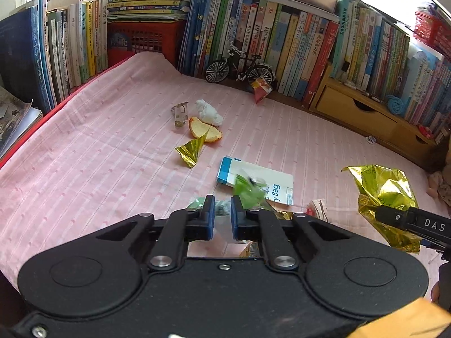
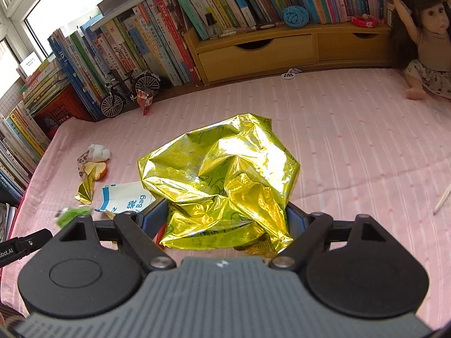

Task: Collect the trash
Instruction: 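Lift the green-and-white wrapper with the left gripper while the right lifts the gold bag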

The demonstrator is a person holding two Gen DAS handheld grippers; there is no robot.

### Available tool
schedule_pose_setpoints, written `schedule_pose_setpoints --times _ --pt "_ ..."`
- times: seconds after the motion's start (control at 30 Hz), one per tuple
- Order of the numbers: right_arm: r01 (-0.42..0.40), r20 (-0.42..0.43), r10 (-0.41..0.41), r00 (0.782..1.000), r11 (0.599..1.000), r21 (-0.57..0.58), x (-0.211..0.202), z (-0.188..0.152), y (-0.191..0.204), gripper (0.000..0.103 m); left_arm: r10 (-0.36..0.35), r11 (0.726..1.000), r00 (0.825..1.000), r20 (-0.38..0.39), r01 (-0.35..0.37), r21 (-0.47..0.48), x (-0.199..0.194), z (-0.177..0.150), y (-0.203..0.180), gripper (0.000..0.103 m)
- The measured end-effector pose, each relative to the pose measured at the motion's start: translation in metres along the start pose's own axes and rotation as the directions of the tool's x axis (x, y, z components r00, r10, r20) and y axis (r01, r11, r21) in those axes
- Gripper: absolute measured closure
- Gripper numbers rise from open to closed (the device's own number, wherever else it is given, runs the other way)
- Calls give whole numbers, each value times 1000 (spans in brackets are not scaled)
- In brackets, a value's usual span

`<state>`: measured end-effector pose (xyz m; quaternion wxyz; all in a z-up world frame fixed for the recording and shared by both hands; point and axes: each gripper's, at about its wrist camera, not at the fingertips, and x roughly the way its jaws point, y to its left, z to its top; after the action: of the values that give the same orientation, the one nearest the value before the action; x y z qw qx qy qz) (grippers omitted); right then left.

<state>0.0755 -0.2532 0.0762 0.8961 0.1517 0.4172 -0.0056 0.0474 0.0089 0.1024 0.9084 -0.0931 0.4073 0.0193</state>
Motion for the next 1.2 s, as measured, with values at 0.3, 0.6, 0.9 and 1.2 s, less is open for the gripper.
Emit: schedule_pose_setpoints --times 0.3,0.6,0.9,1.2 --pt "34 31 -34 999 999 14 -57 -48 7 18 -32 999 999 -18 33 28 -34 -28 13 52" --pt "53 28 -53 998 999 7 -70 -57 -13 18 -86 926 985 -149 24 -377 16 -33 30 29" --pt "44 -14 -43 999 998 36 -57 -50 -42 17 51 912 960 -275 -157 -380 58 -55 13 30" --pt "9 -34 -9 999 1000 -13 -60 -56 -38 17 -4 933 981 -192 -65 -353 41 -53 3 65"
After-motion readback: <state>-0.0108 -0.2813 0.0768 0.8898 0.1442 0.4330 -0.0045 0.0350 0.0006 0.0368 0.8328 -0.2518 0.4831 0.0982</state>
